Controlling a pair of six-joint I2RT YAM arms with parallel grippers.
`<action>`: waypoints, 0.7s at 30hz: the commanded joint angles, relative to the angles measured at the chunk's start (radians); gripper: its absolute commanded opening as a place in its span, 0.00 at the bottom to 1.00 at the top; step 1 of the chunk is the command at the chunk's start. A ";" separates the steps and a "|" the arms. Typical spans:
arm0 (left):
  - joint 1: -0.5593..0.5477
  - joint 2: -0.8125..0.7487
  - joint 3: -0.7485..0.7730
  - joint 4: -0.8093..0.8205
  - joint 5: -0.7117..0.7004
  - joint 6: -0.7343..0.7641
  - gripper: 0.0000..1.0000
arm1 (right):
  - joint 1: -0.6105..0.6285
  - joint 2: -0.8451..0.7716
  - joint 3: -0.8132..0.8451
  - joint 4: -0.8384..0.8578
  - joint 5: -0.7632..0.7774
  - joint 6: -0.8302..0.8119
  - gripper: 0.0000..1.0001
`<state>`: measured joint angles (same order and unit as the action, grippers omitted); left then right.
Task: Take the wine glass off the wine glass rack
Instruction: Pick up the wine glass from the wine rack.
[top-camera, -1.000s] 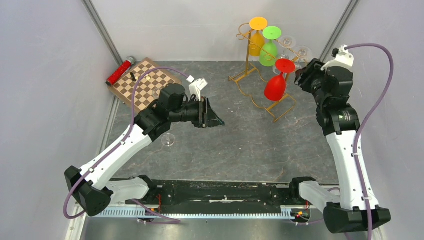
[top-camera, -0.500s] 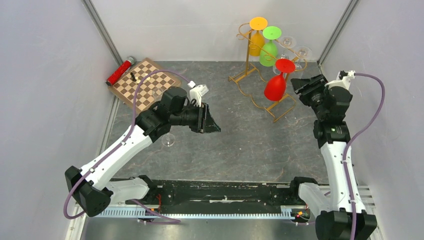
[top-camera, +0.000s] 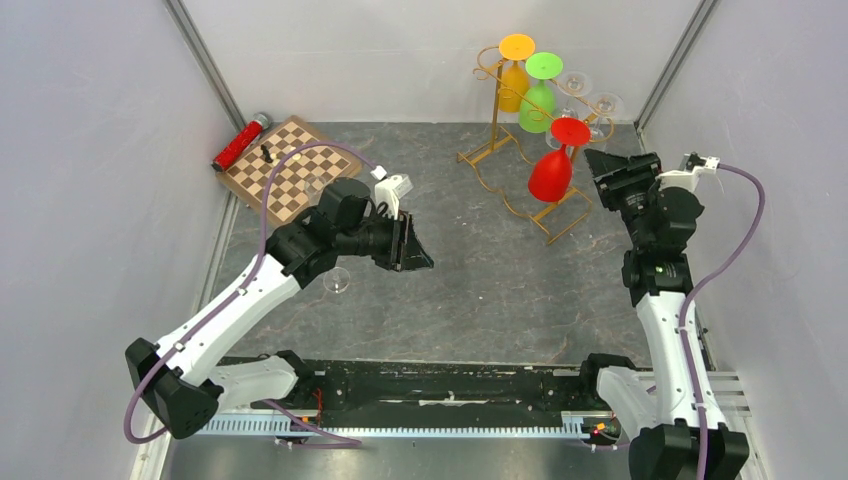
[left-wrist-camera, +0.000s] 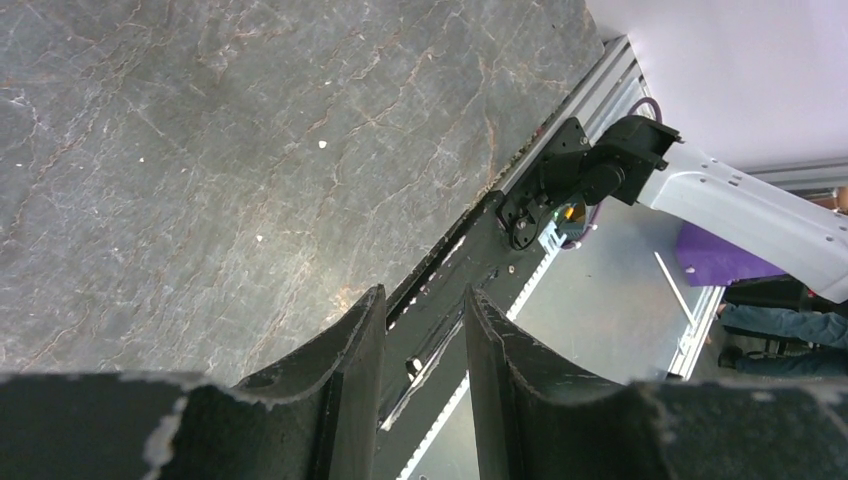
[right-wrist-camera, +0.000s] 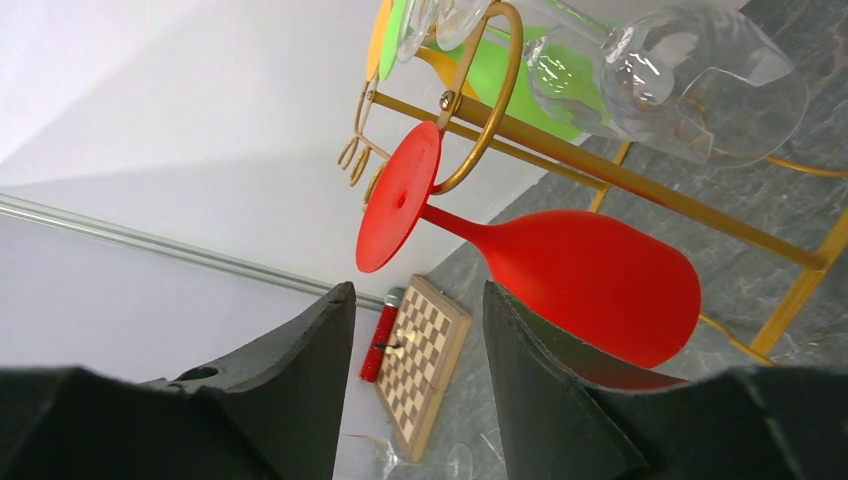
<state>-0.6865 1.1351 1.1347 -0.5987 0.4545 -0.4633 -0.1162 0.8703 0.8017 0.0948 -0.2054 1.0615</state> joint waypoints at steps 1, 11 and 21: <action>0.010 -0.009 -0.009 0.004 -0.007 0.064 0.41 | -0.005 0.009 -0.007 0.106 0.000 0.078 0.53; 0.031 -0.014 -0.038 0.016 0.006 0.071 0.41 | -0.003 0.048 -0.022 0.166 -0.015 0.151 0.49; 0.054 -0.021 -0.055 0.020 0.023 0.074 0.41 | 0.016 0.090 -0.026 0.215 -0.010 0.188 0.45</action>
<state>-0.6430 1.1351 1.0859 -0.5980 0.4530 -0.4351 -0.1127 0.9443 0.7746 0.2379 -0.2131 1.2224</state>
